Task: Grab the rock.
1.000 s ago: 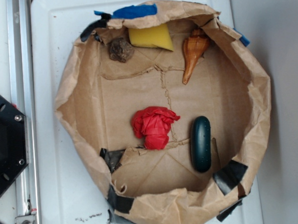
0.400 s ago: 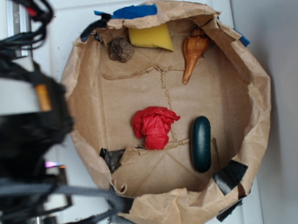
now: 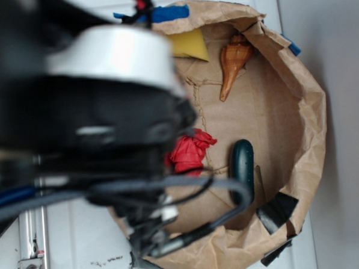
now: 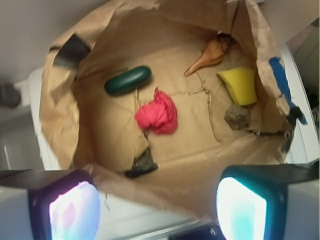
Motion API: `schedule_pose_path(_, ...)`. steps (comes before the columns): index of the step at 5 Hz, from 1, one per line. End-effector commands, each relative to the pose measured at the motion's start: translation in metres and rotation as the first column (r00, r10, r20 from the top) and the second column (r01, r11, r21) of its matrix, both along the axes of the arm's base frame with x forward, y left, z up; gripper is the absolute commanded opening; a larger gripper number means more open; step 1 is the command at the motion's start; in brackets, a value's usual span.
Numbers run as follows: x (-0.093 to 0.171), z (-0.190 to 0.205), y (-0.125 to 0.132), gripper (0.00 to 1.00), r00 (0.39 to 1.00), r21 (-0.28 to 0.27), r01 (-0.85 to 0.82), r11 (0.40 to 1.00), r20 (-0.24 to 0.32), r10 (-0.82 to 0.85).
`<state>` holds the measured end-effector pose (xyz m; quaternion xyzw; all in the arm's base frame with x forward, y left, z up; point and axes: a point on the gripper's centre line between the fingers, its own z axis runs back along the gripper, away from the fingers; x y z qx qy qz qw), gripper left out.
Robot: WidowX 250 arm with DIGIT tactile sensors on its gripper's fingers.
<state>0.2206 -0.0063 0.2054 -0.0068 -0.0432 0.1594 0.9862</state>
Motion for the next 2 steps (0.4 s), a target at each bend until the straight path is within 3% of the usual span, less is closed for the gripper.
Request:
schedule_pose_path(1, 0.011, -0.016, 0.059, 1.0, 0.993, -0.013, -0.109, 0.994, 0.05, 0.109)
schedule_pose_path(2, 0.014, -0.021, 0.073, 1.0, 0.992, -0.014, -0.091, 0.996, 0.08, 0.092)
